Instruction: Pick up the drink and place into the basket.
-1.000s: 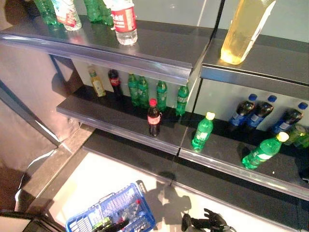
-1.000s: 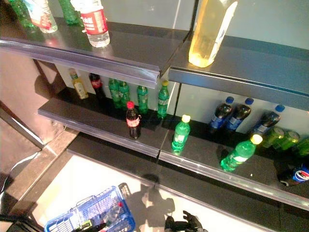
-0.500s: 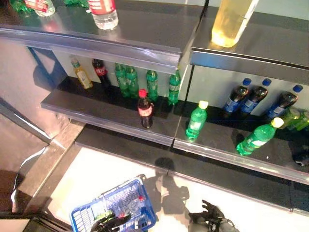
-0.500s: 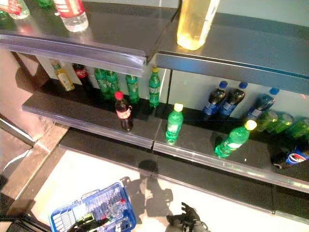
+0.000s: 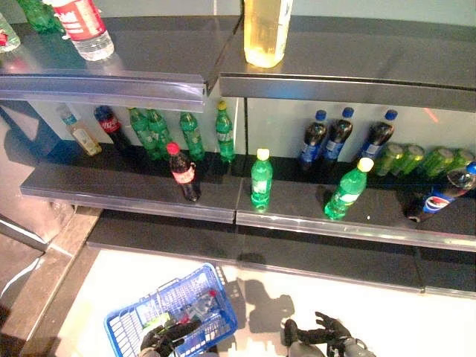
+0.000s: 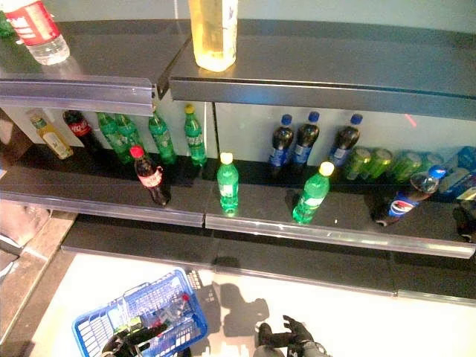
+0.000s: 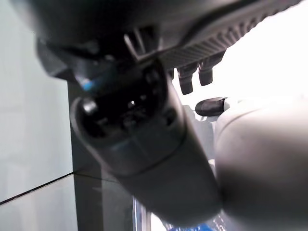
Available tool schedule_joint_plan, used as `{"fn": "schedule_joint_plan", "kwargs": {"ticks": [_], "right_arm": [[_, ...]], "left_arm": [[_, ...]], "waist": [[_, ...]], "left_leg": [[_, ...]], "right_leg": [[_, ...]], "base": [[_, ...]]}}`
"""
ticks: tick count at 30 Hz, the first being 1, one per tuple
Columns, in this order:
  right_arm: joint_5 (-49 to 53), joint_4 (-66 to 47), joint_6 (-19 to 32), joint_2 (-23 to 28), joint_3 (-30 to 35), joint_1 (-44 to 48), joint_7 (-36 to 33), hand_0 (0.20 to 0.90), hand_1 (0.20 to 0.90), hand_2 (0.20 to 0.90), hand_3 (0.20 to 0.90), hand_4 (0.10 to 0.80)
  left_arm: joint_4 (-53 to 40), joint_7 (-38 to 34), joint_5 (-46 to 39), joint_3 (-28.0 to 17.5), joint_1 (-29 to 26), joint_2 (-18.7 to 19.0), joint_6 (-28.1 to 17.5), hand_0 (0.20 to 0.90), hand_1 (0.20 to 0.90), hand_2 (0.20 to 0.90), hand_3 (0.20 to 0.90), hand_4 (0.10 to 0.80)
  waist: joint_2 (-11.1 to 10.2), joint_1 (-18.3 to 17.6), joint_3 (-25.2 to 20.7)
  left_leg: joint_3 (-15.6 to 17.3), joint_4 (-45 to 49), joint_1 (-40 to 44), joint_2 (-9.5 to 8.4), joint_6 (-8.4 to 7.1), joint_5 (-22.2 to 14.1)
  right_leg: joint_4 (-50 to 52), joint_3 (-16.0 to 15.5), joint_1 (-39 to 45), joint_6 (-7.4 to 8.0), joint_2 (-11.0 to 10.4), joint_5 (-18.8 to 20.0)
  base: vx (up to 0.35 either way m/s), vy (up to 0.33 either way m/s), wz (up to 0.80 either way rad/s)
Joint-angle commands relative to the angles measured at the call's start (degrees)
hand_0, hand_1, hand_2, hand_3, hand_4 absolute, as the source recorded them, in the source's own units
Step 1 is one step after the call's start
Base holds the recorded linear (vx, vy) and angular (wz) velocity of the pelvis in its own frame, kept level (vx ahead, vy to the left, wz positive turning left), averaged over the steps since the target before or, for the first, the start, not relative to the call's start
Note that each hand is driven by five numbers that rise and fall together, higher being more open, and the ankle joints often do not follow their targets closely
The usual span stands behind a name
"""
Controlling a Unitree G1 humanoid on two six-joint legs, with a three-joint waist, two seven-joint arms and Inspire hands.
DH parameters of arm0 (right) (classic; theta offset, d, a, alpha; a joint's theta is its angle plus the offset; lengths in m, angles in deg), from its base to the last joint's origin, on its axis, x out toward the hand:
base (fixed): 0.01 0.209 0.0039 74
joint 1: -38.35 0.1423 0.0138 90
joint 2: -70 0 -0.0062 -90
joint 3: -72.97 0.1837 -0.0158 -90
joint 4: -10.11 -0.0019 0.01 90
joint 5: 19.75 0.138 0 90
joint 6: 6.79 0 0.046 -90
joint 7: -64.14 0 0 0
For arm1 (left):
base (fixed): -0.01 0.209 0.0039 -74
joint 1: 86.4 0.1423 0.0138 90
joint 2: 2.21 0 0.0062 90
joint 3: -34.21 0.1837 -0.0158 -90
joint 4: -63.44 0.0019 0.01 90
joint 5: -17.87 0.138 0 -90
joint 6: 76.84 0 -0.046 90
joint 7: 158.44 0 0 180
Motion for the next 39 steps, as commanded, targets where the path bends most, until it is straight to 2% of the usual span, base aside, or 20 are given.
{"fn": "schedule_joint_plan", "kwargs": {"ticks": [1, 3, 5, 11, 13, 14, 17, 19, 26, 31, 33, 39], "right_arm": [[-6.0, -14.1, 0.3, 2.8, -4.1, -1.3, 2.3, 0.900, 0.900, 0.900, 0.900, 0.800], [-7.4, -20.0, -0.8, 3.6, -4.9, -2.1, 3.7, 0.900, 0.900, 0.900, 0.900, 0.800], [-6.2, -32.3, -3.2, 7.4, -7.4, -2.9, 7.3, 0.900, 0.900, 0.900, 0.900, 0.800], [-3.3, -53.7, -0.9, 14.7, -6.5, -3.0, 9.4, 0.900, 0.900, 0.900, 0.900, 0.800], [-1.9, -60.2, 0.5, 16.3, -4.0, -2.7, 9.0, 0.900, 0.900, 0.900, 0.900, 0.800], [-0.3, -64.9, 2.9, 17.6, -1.1, -3.0, 7.4, 0.900, 0.900, 0.900, 0.900, 0.800], [1.3, -70.5, 4.7, 17.9, 2.4, -3.6, 5.3, 0.900, 0.900, 0.900, 0.900, 0.800], [-0.1, -75.7, 8.5, 17.1, 6.8, -3.9, 0.7, 0.900, 0.900, 0.900, 0.900, 0.800], [0.0, -81.8, 11.2, 16.6, 11.7, -3.7, -6.4, 0.900, 0.900, 0.900, 0.900, 0.800], [0.0, -81.8, 11.9, 16.6, 10.3, -0.3, -10.8, 0.900, 0.900, 0.900, 0.900, 0.800], [-0.2, -80.7, 9.5, 16.5, 8.5, 4.0, -14.4, 0.900, 0.900, 0.900, 0.900, 0.800], [0.1, -78.6, 5.2, 15.8, 7.0, 7.5, -19.9, 0.900, 0.900, 0.900, 0.900, 0.800]], "left_arm": [[-5.7, 1.6, -2.3, -2.0, 1.0, -2.0, -1.3, 0.300, 0.300, 0.300, 0.200, 0.100], [-6.5, 1.4, -2.1, -2.3, 1.7, -1.7, -1.0, 0.300, 0.300, 0.300, 0.200, 0.100], [-8.1, 1.1, -2.0, -2.6, 2.7, -0.4, 0.0, 0.300, 0.300, 0.300, 0.200, 0.100], [-10.1, 1.1, -1.0, -3.3, 4.8, 0.7, 0.5, 0.300, 0.300, 0.300, 0.200, 0.100], [-10.4, 1.0, -0.9, -3.7, 5.3, 0.7, 0.5, 0.300, 0.300, 0.300, 0.200, 0.100], [-10.2, 1.3, -0.3, -4.3, 5.9, 0.5, 0.3, 0.300, 0.300, 0.300, 0.200, 0.100], [-10.5, 1.0, 0.1, -4.8, 6.8, -0.1, 0.2, 0.300, 0.300, 0.300, 0.200, 0.100], [-10.3, 0.4, 0.6, -5.8, 7.8, -1.2, 0.1, 0.300, 0.300, 0.300, 0.200, 0.100], [-9.4, 0.7, 1.2, -6.9, 9.0, -2.2, -0.3, 0.300, 0.300, 0.300, 0.200, 0.100], [-9.0, 0.6, 1.4, -5.8, 8.5, -2.3, 0.2, 0.300, 0.300, 0.300, 0.200, 0.100], [-8.0, 0.9, 0.8, -4.4, 7.8, -2.1, -0.1, 0.300, 0.300, 0.300, 0.200, 0.100], [-7.1, 1.1, 0.6, -3.1, 7.6, -2.4, -0.2, 0.300, 0.300, 0.300, 0.200, 0.100]], "waist": [[0.0, -0.8, 0.6], [-0.2, -0.9, 0.5], [-0.7, -1.0, 0.2], [-1.9, -0.9, -0.9], [-2.2, -1.1, -1.4], [-2.3, -1.3, -1.8], [-2.3, -1.5, -2.2], [-2.1, -2.0, -2.9], [-1.7, -2.0, -3.6], [-1.4, -1.1, -3.3], [-1.3, 0.0, -2.9], [-0.9, 1.2, -2.3]], "left_leg": [[-2.0, 0.9, -4.1, -0.74, 2.32, 4.8], [-1.8, 0.8, -3.7, -0.65, 2.18, 4.9], [-1.6, 0.6, -3.2, -0.47, 2.05, 4.7], [-1.0, -0.4, -1.4, 0.11, 1.97, 4.3], [-0.9, -0.4, -1.1, 0.29, 2.03, 4.1], [-0.6, -0.5, -0.7, 0.52, 2.12, 3.9], [-0.2, -0.7, -0.2, 0.72, 2.22, 3.7], [0.5, -0.7, 0.3, 1.09, 2.30, 3.4], [1.0, -0.5, 1.2, 1.43, 2.30, 2.8], [0.5, 0.6, 0.9, 1.36, 2.16, 2.6], [0.0, 1.5, 0.7, 1.17, 2.03, 2.4], [-0.9, 3.0, 0.1, 0.72, 1.91, 2.2]], "right_leg": [[5.3, -2.0, 1.5, -1.37, -1.1, -4.4], [5.2, -2.2, 1.8, -1.26, -1.2, -4.4], [4.8, -2.4, 2.6, -1.07, -1.3, -4.5], [3.9, -2.8, 4.3, -0.61, -1.3, -4.8], [3.8, -2.6, 4.6, -0.44, -1.2, -4.9], [3.8, -2.3, 4.8, -0.33, -1.2, -5.0], [3.8, -2.1, 5.0, -0.27, -1.0, -5.2], [4.0, -1.8, 5.2, -0.22, -0.9, -5.6], [4.1, -1.8, 6.0, -0.33, -0.9, -6.2], [4.8, -2.5, 6.2, -0.61, -1.0, -6.5], [5.4, -3.1, 6.4, -0.86, -1.2, -6.9], [6.7, -4.1, 6.5, -1.23, -1.6, -7.3]], "base": [[0.000, 0.000, 0.00], [0.000, 0.000, 0.00], [0.000, 0.000, 0.00], [0.037, -0.026, 0.00], [0.046, -0.025, 0.01], [0.045, -0.016, 0.00], [0.042, 0.001, -0.06], [0.051, 0.013, -0.07], [0.051, 0.013, -0.01], [0.033, 0.011, 0.01], [0.076, 0.018, 0.01], [0.060, 0.029, 0.04]]}}
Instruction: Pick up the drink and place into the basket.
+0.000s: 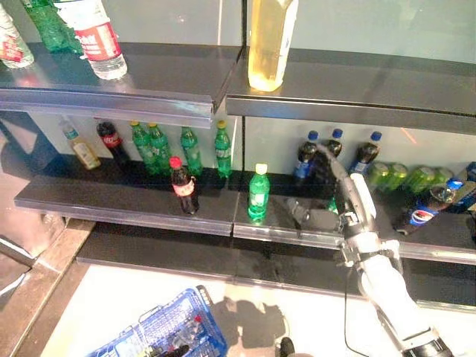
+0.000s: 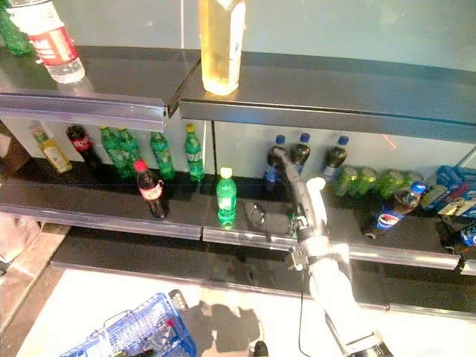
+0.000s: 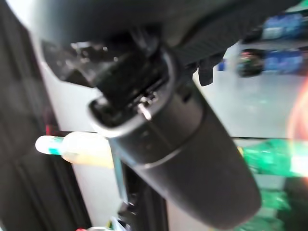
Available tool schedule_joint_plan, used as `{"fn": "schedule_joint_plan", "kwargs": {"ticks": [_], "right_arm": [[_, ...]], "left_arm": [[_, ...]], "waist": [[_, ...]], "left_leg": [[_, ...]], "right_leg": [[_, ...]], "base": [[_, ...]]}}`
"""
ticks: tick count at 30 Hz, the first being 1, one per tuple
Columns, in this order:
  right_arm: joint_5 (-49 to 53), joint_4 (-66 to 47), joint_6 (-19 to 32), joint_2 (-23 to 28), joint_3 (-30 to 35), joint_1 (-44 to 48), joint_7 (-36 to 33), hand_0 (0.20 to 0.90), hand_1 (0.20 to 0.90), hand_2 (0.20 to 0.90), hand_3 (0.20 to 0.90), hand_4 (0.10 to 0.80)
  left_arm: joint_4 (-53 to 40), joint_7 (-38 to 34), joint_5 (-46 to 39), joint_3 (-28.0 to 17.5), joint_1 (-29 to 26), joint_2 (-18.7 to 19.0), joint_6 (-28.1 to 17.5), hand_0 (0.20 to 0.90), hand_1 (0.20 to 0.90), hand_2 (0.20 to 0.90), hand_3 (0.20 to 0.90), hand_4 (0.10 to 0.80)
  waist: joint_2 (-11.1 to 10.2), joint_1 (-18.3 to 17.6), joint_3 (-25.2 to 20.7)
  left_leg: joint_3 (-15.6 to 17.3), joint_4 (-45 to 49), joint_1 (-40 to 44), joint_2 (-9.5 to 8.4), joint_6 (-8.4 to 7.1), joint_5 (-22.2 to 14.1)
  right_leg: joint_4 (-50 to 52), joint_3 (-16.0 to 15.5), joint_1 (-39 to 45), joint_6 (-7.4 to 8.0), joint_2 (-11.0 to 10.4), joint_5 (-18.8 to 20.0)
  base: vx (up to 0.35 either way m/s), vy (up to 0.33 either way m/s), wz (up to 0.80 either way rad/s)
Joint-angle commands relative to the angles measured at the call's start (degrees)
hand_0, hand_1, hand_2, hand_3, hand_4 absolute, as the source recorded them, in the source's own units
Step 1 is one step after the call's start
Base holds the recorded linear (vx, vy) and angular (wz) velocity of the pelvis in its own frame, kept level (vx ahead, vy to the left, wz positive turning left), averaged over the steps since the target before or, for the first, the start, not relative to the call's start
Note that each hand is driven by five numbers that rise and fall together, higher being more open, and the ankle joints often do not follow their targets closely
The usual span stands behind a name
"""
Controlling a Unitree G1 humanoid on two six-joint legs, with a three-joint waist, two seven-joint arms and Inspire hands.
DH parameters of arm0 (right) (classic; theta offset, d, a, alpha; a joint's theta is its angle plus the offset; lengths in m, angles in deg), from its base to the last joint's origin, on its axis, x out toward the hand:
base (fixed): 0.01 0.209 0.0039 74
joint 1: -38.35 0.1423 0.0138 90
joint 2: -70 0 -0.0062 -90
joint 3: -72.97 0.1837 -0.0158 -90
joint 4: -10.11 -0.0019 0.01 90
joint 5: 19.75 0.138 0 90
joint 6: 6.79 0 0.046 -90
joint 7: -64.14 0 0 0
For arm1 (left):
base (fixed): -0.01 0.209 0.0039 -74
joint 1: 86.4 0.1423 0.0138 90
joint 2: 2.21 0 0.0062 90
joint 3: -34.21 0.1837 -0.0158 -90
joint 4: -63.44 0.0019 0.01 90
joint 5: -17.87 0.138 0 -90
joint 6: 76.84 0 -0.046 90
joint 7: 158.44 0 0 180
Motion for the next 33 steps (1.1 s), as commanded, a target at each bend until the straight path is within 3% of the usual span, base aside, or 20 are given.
{"fn": "schedule_joint_plan", "kwargs": {"ticks": [1, 19, 33], "right_arm": [[1.9, -4.4, 1.0, -1.1, 1.6, 6.0, -6.1, 0.900, 0.900, 0.900, 0.900, 0.800], [1.2, 0.9, -4.4, -4.2, -0.7, 10.2, -14.0, 0.900, 0.900, 0.900, 0.900, 0.800], [0.1, 5.3, -7.3, -6.2, -1.8, 20.2, -19.1, 0.900, 0.900, 0.900, 0.900, 0.800]], "left_arm": [[-1.1, 3.3, -0.2, 1.5, -1.8, -2.0, -3.2, 0.300, 0.300, 0.300, 0.200, 0.100], [-3.1, 4.7, -1.5, 4.3, -1.2, -2.7, -3.8, 0.300, 0.300, 0.300, 0.200, 0.100], [-7.3, 5.1, -4.9, 7.4, -5.0, -2.3, -4.5, 0.300, 0.300, 0.300, 0.200, 0.100]], "waist": [[0.0, 1.4, -0.1], [2.3, 3.0, 4.3], [3.8, 4.3, 12.4]], "left_leg": [[-2.0, 8.0, -6.2, 0.26, 2.20, 0.9], [-4.2, 11.7, -10.3, -2.14, 2.48, 1.7], [-7.1, 17.4, -18.0, -4.51, 2.77, 2.2]], "right_leg": [[10.3, -3.8, 0.9, -2.51, -1.9, -8.0], [14.1, -4.8, -1.9, -3.15, -3.1, -8.4], [18.4, -3.8, -7.5, -3.93, -4.4, -8.2]], "base": [[0.058, 0.069, 0.15], [0.024, 0.042, 0.07], [-0.035, 0.031, 0.05]]}}
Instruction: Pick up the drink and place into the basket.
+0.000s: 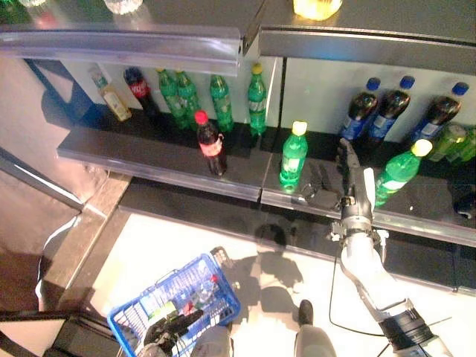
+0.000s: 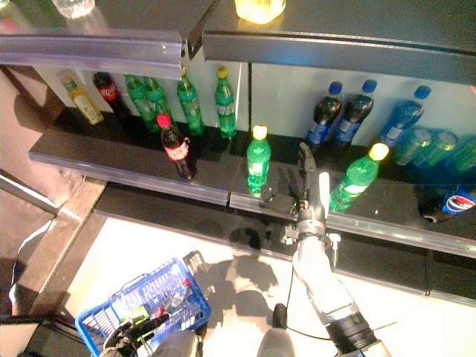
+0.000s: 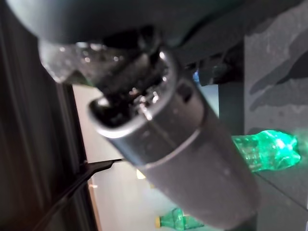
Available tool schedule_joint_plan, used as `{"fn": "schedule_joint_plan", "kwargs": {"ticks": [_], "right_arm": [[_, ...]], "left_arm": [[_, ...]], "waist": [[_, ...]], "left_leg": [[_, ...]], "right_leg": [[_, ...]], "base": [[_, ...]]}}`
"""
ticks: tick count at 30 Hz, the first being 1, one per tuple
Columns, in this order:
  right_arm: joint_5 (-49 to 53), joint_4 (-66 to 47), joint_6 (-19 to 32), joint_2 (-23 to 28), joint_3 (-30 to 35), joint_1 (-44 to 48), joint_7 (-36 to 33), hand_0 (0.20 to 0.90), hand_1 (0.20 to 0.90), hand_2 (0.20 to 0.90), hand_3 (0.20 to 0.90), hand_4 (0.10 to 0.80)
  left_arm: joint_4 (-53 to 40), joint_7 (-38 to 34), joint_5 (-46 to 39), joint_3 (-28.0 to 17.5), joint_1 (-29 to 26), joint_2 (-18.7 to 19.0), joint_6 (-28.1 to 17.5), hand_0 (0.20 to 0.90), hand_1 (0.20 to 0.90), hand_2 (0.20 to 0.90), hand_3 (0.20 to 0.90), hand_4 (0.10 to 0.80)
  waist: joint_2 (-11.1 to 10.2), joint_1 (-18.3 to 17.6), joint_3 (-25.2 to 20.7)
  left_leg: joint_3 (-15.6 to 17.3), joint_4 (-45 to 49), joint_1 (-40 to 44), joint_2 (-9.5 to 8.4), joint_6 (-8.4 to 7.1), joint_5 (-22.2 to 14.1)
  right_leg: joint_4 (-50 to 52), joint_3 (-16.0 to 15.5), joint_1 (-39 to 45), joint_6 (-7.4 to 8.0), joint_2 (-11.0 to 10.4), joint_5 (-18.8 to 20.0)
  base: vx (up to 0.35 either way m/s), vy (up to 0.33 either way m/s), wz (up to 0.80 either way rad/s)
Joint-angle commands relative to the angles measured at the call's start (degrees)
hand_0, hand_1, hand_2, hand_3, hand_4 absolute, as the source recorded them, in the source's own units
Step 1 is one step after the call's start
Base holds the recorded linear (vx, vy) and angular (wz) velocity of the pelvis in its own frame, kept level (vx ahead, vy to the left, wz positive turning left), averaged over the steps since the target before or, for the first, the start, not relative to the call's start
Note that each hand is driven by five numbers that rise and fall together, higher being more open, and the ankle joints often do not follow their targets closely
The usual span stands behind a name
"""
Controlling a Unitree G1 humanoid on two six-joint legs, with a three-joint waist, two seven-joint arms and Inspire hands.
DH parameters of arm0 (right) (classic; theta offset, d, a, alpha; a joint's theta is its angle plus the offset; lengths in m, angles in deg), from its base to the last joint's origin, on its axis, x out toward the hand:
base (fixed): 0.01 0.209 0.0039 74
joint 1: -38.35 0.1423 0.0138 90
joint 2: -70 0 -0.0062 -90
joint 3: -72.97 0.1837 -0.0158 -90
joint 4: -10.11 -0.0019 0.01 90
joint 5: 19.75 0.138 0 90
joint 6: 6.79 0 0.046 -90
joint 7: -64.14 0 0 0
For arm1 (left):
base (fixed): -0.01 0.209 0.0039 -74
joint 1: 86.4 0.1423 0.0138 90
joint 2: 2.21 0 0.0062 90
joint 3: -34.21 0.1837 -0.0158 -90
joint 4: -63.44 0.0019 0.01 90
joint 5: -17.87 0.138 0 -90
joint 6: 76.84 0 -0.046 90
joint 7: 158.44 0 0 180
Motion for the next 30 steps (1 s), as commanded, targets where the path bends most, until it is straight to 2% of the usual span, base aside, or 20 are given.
{"fn": "schedule_joint_plan", "kwargs": {"ticks": [1, 14, 30], "right_arm": [[-1.3, -5.0, 2.9, -1.3, 0.8, 8.9, -4.2, 0.900, 0.900, 0.900, 0.900, 0.800], [-0.2, 0.9, 2.0, -5.1, -0.3, 19.1, -9.9, 0.900, 0.900, 0.900, 0.900, 0.800], [4.8, 7.4, 2.2, -3.9, 3.2, 30.6, -17.6, 0.900, 0.900, 0.900, 0.900, 0.800]], "left_arm": [[-3.8, 3.6, -1.8, 4.0, 2.4, -1.1, -2.0, 0.300, 0.300, 0.300, 0.200, 0.100], [-6.3, 3.1, -5.7, 5.5, -3.8, 0.1, -3.5, 0.300, 0.300, 0.300, 0.200, 0.100], [-9.0, 1.4, -8.1, 7.3, -8.3, 0.0, -4.4, 0.300, 0.300, 0.300, 0.200, 0.100]], "waist": [[-0.4, 1.0, 0.2], [-0.7, 2.1, 6.8], [-0.1, 3.3, 10.8]], "left_leg": [[-2.6, 6.0, -7.2, -1.30, 2.14, 3.9], [-3.3, 8.9, -14.5, -2.12, 2.88, 3.8], [-2.9, 9.4, -19.3, -3.05, 3.97, 4.1]], "right_leg": [[9.6, -1.3, -0.3, -4.33, -1.2, -6.2], [10.6, -0.6, -6.1, -4.53, -1.1, -5.1], [11.5, -0.1, -11.7, -4.68, -0.7, -4.1]], "base": [[-0.090, 0.013, 0.07], [-0.090, -0.004, 0.03], [-0.036, 0.015, 0.02]]}}
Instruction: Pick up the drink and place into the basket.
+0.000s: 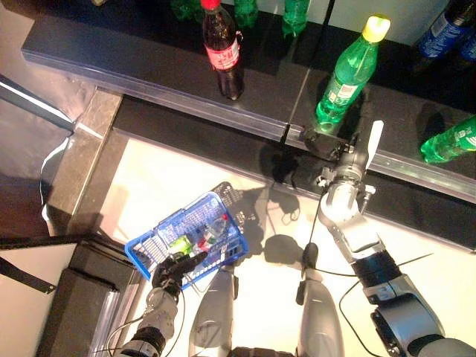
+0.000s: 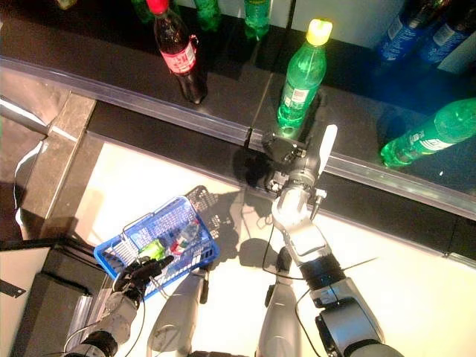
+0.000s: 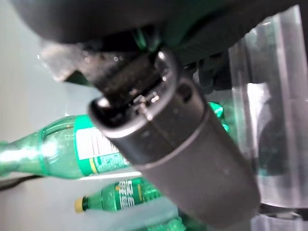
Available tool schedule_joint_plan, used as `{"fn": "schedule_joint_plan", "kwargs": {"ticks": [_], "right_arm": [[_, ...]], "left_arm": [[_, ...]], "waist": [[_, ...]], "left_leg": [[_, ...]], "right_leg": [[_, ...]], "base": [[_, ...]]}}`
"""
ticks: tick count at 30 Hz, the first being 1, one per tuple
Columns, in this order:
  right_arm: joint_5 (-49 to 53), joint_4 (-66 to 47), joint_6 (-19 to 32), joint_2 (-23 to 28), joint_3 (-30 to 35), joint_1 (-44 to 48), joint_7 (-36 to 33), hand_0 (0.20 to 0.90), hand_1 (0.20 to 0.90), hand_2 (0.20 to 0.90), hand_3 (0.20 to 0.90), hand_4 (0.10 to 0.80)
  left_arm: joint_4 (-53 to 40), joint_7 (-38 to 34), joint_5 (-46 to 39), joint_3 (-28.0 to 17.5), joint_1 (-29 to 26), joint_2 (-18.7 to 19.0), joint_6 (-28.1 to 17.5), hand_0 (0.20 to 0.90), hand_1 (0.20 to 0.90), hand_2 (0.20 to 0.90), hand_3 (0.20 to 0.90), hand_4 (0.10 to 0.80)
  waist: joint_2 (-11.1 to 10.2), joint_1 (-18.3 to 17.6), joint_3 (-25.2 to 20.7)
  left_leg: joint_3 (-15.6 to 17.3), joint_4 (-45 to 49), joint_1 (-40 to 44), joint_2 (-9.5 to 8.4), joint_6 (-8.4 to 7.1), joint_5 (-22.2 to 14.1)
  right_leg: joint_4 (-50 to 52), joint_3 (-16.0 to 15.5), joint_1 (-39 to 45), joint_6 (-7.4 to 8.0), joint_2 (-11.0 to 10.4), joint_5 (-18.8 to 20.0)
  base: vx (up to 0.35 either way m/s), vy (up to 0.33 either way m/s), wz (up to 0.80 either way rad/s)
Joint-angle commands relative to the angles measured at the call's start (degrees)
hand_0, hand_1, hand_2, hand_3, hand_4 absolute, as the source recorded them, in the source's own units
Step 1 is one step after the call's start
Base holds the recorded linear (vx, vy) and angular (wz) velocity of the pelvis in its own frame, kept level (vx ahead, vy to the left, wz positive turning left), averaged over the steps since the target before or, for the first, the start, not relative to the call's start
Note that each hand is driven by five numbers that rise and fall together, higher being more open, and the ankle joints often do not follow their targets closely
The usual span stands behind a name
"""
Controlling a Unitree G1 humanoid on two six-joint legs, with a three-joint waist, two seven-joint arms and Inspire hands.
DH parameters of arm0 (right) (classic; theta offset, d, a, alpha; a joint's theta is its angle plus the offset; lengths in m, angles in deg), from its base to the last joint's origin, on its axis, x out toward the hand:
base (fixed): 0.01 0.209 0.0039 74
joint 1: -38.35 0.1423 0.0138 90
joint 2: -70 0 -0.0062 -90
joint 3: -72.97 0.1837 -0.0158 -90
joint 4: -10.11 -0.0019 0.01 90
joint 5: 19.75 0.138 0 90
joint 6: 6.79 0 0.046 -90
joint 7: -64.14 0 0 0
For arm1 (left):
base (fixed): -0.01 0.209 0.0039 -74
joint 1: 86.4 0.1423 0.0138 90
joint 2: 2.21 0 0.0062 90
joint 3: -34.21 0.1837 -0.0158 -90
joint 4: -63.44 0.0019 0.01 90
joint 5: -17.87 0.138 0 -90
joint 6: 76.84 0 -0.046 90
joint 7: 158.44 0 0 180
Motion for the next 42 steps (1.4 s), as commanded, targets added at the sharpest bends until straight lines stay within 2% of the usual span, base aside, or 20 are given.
{"fn": "schedule_joint_plan", "kwargs": {"ticks": [1, 21, 22, 23, 24, 32, 42], "right_arm": [[0.3, -5.6, 4.3, 2.0, 4.0, 7.6, -3.6, 0.900, 0.900, 0.900, 0.900, 0.800], [3.8, -3.5, 3.1, 4.6, 5.4, 18.3, -4.1, 0.900, 0.900, 0.900, 0.900, 0.800], [4.0, -3.4, 2.9, 4.6, 5.4, 18.7, -4.1, 0.851, 0.851, 0.851, 0.842, 0.742], [4.2, -3.2, 3.0, 4.7, 5.3, 19.2, -4.2, 0.531, 0.531, 0.531, 0.469, 0.369], [4.4, -3.1, 3.0, 4.8, 5.3, 19.6, -4.4, 0.300, 0.300, 0.300, 0.200, 0.100], [3.6, -3.7, 2.7, 4.9, 5.4, 20.8, -5.5, 0.300, 0.300, 0.300, 0.200, 0.100], [4.5, -1.3, 5.1, 7.0, 7.2, 20.4, -5.7, 0.300, 0.300, 0.300, 0.200, 0.100]], "left_arm": [[-4.4, 0.9, -0.9, 3.9, 4.3, -2.3, -1.4, 0.300, 0.300, 0.300, 0.200, 0.100], [-6.8, 0.6, -2.1, 5.0, 3.3, -2.0, -0.9, 0.300, 0.300, 0.300, 0.200, 0.100], [-6.8, 0.7, -2.1, 4.9, 3.4, -1.9, -0.8, 0.300, 0.300, 0.300, 0.200, 0.100], [-6.8, 1.0, -2.1, 4.8, 3.5, -1.9, -0.7, 0.300, 0.300, 0.300, 0.200, 0.100], [-6.8, 1.1, -2.0, 4.8, 3.5, -1.9, -0.8, 0.300, 0.300, 0.300, 0.200, 0.100], [-6.9, 1.0, -2.2, 4.9, 3.7, -1.9, -0.9, 0.300, 0.300, 0.300, 0.200, 0.100], [-7.3, 1.5, -2.7, 4.6, 3.9, -1.3, -1.1, 0.300, 0.300, 0.300, 0.200, 0.100]], "waist": [[-0.1, 0.1, -0.5], [0.1, 2.3, -0.5], [0.2, 2.3, -0.5], [0.2, 2.5, -0.5], [0.2, 2.7, -0.5], [0.1, 3.0, -0.5], [0.2, 3.0, -0.5]], "left_leg": [[-1.0, -0.3, -2.8, -1.35, 3.48, 5.0], [-1.4, 0.8, -6.5, -2.61, 4.37, 4.7], [-1.5, 0.8, -6.6, -2.66, 4.40, 4.7], [-1.5, 0.8, -6.7, -2.75, 4.45, 4.7], [-1.6, 0.8, -6.9, -2.87, 4.51, 4.6], [-1.4, 1.9, -7.8, -3.17, 4.94, 4.1], [-1.2, 2.2, -7.8, -3.35, 5.21, 3.8]], "right_leg": [[6.6, -0.2, 1.7, -4.34, 0.5, -5.2], [8.6, -0.6, -2.5, -4.46, 0.5, -5.5], [8.7, -0.6, -2.6, -4.49, 0.5, -5.5], [8.8, -0.7, -2.8, -4.50, 0.5, -5.6], [8.8, -0.8, -3.0, -4.50, 0.5, -5.6], [10.3, -0.9, -4.3, -4.67, 0.4, -5.9], [11.4, -1.0, -4.6, -4.71, 0.5, -6.5]], "base": [[0.000, 0.000, 0.00], [0.006, 0.001, 0.01], [0.000, 0.000, 0.00], [0.000, 0.000, 0.00], [0.000, 0.000, 0.00], [0.000, 0.000, 0.00], [-0.021, -0.002, 0.00]]}}
